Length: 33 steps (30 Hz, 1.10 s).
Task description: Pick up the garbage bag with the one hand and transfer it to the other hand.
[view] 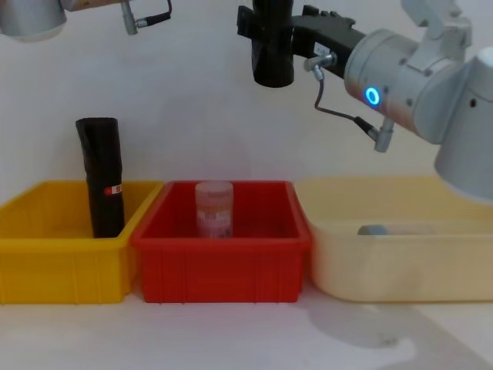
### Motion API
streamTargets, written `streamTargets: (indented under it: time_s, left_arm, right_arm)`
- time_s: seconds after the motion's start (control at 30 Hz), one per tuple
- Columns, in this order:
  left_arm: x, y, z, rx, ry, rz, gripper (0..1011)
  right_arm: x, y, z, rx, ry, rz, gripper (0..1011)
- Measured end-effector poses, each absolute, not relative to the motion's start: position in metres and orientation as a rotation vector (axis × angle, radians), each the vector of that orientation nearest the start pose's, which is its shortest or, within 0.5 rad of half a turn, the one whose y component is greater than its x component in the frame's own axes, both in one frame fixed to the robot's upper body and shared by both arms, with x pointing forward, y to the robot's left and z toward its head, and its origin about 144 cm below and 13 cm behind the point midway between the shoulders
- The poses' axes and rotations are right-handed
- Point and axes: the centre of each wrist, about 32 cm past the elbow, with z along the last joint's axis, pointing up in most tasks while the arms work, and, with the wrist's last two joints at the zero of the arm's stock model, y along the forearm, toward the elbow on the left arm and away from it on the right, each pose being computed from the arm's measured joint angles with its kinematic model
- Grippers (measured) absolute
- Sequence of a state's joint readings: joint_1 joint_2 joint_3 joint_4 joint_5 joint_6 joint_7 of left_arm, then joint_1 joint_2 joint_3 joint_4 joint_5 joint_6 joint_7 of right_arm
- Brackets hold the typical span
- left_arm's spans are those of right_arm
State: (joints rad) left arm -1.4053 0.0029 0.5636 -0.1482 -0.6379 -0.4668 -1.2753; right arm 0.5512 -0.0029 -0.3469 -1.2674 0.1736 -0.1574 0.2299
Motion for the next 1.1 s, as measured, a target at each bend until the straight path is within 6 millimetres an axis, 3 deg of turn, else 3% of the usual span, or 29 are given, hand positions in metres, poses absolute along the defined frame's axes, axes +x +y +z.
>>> streamTargets:
  time_s: [1.1]
  left_arm:
    - [0.735,0.204,1.386,-0.158,-0.405,0.237,533]
  right_arm:
    - [0.619,-0.093,1.275,0.247,-0.29,-1.083,998]
